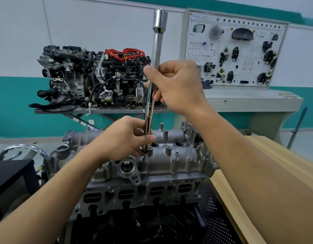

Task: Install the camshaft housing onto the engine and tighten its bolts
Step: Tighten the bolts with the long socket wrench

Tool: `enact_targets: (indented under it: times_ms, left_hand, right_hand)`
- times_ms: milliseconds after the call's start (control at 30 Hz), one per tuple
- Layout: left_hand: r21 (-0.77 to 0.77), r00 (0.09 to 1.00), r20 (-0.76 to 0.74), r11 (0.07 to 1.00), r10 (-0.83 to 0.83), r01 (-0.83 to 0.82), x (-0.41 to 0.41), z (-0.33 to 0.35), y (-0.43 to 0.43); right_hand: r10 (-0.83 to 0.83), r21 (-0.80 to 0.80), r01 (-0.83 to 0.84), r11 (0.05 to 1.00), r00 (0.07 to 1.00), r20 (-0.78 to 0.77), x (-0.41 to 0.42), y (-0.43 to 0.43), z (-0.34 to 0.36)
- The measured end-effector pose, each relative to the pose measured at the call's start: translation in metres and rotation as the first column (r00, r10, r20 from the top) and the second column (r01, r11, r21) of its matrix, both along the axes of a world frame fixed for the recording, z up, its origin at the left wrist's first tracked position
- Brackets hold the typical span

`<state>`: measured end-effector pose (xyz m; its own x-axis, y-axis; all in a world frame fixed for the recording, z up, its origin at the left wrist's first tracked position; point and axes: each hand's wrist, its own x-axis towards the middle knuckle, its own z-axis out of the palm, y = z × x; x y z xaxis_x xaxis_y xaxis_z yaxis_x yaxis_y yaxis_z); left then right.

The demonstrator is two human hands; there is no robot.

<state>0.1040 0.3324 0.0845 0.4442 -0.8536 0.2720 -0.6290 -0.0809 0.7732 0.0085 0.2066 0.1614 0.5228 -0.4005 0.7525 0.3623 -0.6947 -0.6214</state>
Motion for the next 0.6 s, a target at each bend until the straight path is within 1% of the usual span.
enact_targets:
  times_ms: [133,233,333,467,600]
  left_hand:
    - [-0.033,1.0,0.022,0.999,0.011,-0.01,-0.005,0.002,-0.002]
    - [-0.095,0.999,0.032,0.995,-0.004,0.007,-0.01,0.008,-0.004]
    - [-0.142,1.0,0.012,0.99,-0.026,0.027,-0.013,0.014,-0.01]
    - [-0.166,0.995,-0.031,0.982,-0.099,0.093,-0.023,0.017,-0.032]
    - [-0.166,0.99,-0.007,0.976,-0.144,0.141,-0.027,0.015,-0.054]
  right_hand:
    - [0.027,0.044,-0.027,0.999,1.0,0.0,-0.005,-0.005,0.002]
    - [0.09,0.094,-0.096,0.991,0.994,0.069,-0.007,-0.004,0.01]
    - [0.13,0.075,-0.136,0.988,0.988,0.082,-0.012,-0.006,0.02]
    - [0.094,0.034,-0.096,0.995,0.995,0.045,-0.022,-0.02,0.03]
    - [0.016,0.06,-0.017,0.998,1.0,0.022,-0.038,-0.038,0.026]
